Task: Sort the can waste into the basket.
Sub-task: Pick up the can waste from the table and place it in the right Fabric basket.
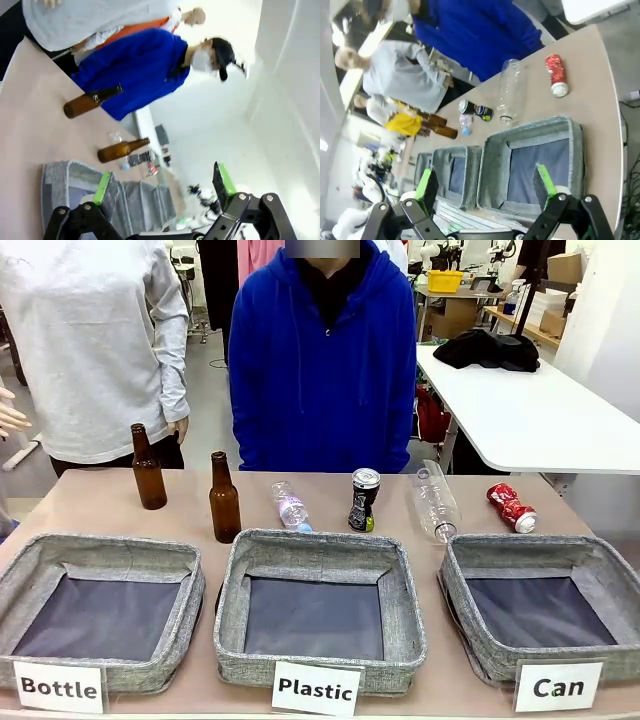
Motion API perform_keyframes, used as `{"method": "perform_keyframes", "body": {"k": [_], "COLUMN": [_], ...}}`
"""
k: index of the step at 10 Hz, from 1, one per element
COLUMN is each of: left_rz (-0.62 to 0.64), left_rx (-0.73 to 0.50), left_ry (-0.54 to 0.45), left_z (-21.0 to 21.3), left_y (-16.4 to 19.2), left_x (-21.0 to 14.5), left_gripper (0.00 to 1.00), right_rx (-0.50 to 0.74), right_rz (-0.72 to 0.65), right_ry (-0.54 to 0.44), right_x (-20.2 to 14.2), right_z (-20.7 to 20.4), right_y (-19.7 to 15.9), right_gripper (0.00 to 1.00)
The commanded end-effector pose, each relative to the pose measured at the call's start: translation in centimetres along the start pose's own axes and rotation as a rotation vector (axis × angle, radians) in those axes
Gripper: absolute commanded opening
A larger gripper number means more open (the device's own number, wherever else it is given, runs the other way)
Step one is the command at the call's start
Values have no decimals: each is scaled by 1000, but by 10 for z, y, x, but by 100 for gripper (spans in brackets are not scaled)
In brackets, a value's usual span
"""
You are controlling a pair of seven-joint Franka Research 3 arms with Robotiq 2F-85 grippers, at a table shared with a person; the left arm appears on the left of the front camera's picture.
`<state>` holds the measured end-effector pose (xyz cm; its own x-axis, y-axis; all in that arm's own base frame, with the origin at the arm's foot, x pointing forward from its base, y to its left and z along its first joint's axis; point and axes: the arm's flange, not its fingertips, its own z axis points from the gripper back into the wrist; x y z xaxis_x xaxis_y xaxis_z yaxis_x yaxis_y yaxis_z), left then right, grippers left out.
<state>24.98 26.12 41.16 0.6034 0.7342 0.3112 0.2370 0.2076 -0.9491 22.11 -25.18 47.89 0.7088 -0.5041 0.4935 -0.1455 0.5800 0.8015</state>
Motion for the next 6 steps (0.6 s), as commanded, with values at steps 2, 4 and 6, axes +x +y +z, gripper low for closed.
{"method": "perform_keyframes", "body": {"k": [2, 4, 6], "left_rz": [9, 35, 35], "left_rx": [-41, -25, -25], "left_ry": [8, -19, -19], "left_z": [-84, -20, -20], "left_y": [-10, 9, 9], "left_x": [-82, 2, 2], "left_gripper": [100, 100, 100], "right_rx": [-56, -1, -1], "right_rz": [-12, -37, -37], "right_ry": [-66, -22, -22], "right_x": [-27, 1, 1], "right_z": [-36, -2, -2], "right_y": [-3, -12, -12], "right_gripper": [100, 100, 100]}}
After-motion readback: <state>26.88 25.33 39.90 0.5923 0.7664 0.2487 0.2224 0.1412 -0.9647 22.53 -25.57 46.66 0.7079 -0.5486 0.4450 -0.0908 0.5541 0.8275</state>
